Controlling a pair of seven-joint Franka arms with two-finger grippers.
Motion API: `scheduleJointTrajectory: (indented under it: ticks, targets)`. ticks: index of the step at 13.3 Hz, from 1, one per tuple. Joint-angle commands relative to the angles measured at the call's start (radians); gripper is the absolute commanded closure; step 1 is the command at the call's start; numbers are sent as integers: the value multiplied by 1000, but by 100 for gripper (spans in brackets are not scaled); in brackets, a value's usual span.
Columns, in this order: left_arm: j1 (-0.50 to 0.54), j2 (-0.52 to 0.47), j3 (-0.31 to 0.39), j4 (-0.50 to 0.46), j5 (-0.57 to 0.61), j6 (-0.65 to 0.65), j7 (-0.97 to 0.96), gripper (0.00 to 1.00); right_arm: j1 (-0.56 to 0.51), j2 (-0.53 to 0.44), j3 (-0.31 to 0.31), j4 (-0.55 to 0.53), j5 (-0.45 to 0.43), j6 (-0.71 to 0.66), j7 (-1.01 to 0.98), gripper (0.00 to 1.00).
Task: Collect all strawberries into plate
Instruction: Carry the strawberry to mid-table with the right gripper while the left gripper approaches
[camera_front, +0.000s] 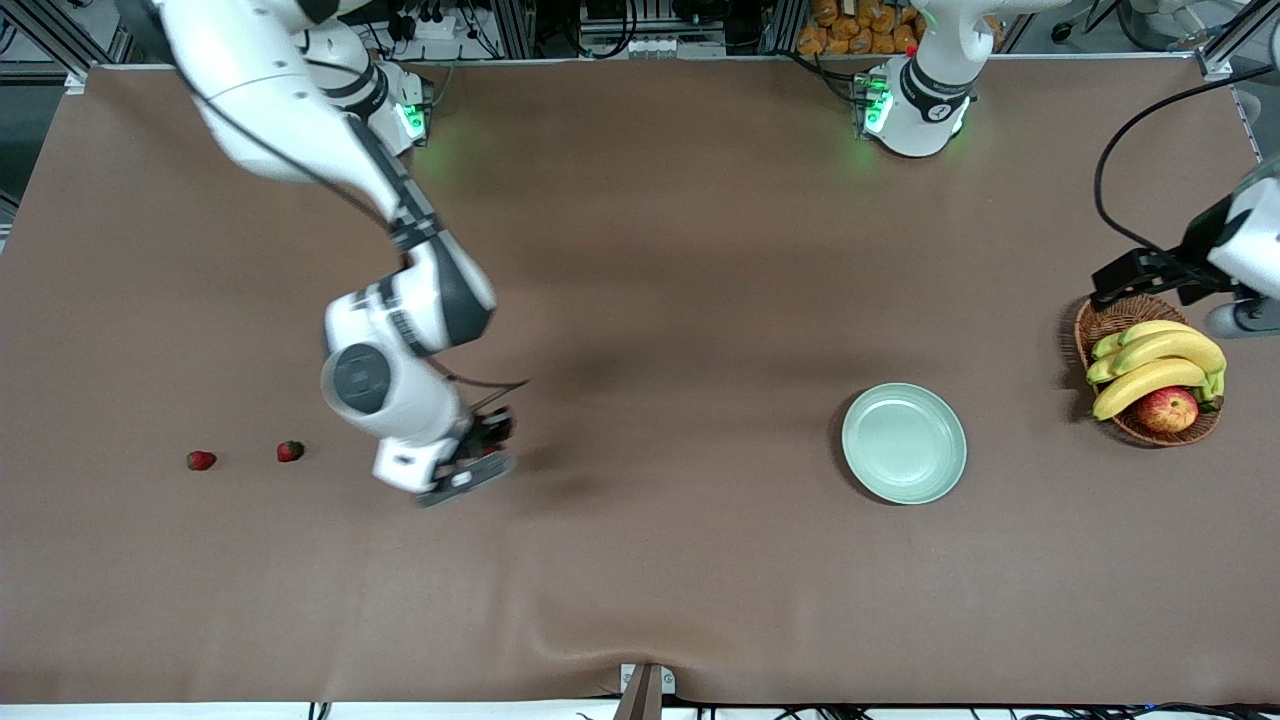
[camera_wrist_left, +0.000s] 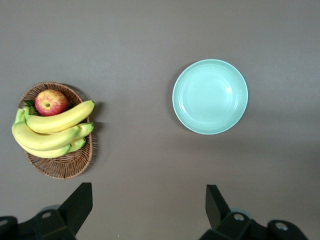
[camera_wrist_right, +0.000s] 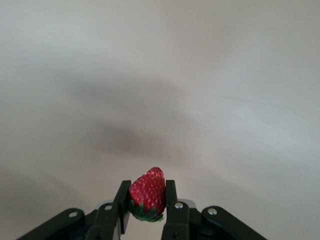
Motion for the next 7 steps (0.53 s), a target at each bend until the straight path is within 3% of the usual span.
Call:
scheduleJointTrajectory:
  ticks: [1,7]
  targets:
    - [-8,-15,-37,-26,4,12,-58,0,127,60,-11,94,-13,26,-87,100]
    - [-12,-1,-86,-56,8,32,-99,0,295,249,-17,282,-21,110,-219,100]
